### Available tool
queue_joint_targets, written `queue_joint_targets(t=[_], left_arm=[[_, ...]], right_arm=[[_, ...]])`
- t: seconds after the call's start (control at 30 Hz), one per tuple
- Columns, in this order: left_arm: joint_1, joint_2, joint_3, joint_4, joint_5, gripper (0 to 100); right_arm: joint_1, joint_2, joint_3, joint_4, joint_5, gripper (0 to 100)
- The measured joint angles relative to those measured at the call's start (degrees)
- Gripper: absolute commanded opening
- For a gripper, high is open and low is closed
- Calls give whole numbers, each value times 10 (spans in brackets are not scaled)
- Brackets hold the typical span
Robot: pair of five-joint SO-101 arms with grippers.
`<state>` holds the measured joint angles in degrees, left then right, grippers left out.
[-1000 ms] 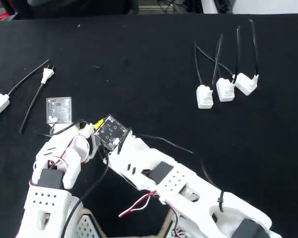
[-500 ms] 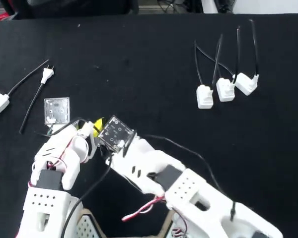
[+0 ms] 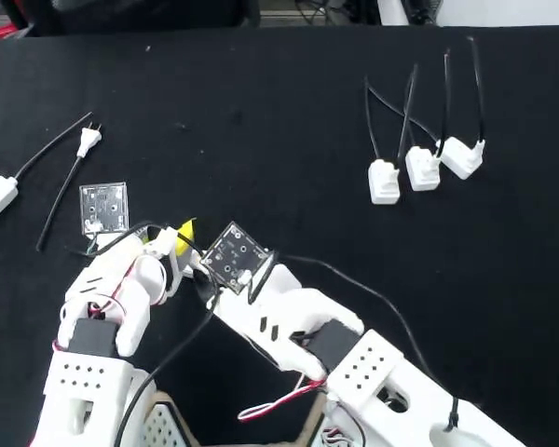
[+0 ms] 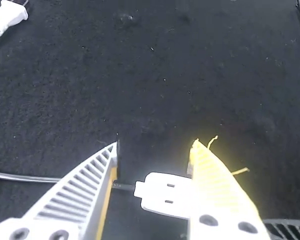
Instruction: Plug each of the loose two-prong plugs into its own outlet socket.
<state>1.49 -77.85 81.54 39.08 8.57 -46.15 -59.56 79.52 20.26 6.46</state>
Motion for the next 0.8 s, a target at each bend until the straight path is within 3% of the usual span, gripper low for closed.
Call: queue_joint_targets(t=[0.5, 0.8], left_arm=[[0, -1, 7, -1, 0, 227], [0, -1, 9, -1, 0, 227]], right_arm=[[3, 0, -2, 2, -25, 10], [6, -1, -52, 71, -25, 10]])
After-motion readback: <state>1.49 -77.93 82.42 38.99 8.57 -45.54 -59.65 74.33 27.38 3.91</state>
